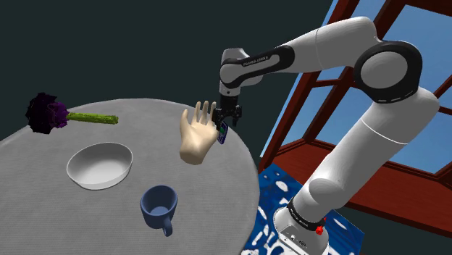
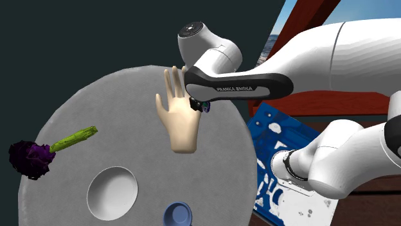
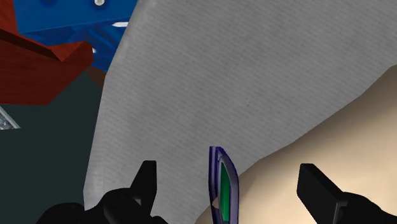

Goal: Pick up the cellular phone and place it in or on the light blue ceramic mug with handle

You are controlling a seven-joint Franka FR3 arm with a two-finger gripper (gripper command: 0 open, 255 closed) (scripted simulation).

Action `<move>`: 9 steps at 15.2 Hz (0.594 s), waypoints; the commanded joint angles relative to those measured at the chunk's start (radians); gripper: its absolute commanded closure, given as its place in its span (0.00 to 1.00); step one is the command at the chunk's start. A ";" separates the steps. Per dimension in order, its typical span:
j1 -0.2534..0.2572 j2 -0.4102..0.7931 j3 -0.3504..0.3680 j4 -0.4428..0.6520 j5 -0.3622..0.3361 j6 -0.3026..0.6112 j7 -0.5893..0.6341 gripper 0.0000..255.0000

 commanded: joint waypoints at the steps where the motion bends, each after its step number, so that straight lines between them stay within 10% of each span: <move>1: 0.000 0.003 0.000 -0.006 0.000 0.009 0.000 0.00; 7: 0.000 0.003 0.000 -0.005 0.000 0.009 0.000 0.00; 8: 0.000 0.003 0.000 -0.005 0.000 0.009 0.000 1.00; 9: 0.000 0.003 0.000 -0.005 0.000 0.009 0.000 1.00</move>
